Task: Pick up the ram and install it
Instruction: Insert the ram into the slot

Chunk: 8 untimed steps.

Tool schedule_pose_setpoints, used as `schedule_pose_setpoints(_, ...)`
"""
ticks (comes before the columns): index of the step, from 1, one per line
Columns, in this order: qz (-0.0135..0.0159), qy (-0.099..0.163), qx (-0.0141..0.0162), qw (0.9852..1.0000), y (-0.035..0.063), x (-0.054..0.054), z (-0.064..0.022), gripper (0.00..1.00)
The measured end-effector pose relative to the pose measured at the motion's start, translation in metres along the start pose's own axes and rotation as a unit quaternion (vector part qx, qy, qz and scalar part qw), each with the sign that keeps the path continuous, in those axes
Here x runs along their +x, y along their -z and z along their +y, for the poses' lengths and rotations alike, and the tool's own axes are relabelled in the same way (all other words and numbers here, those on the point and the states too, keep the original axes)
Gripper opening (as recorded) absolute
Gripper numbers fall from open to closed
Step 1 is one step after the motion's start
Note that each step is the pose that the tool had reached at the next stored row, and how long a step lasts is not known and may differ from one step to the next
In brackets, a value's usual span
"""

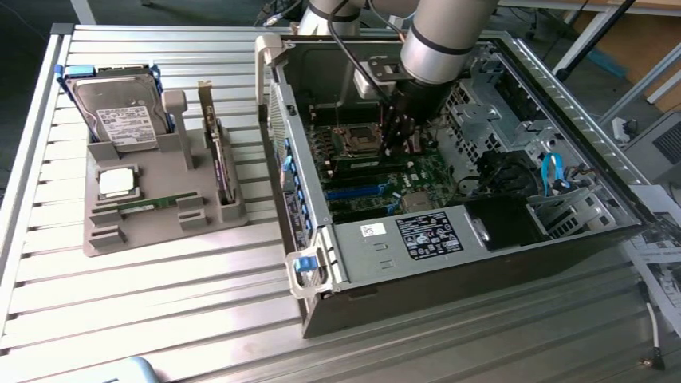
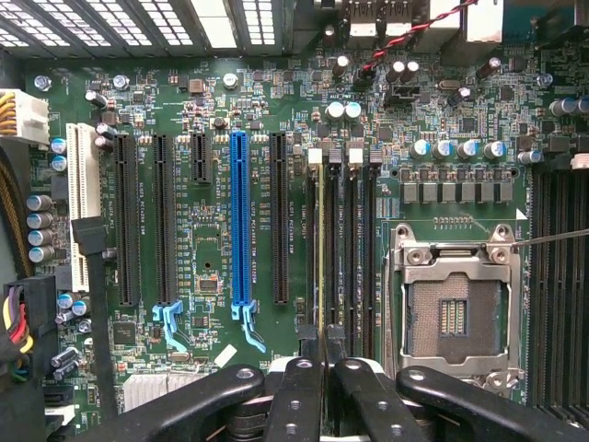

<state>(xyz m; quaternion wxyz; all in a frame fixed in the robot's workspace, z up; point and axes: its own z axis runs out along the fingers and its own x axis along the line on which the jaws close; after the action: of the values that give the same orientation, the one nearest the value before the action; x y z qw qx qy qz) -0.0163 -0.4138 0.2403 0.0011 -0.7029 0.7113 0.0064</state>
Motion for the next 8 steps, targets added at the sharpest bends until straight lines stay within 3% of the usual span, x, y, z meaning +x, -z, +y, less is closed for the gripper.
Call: schedule_pose_setpoints(8,0.0000,0.000,0.0003,1.0000,-0.0011,0.0000,0.0000,0.12)
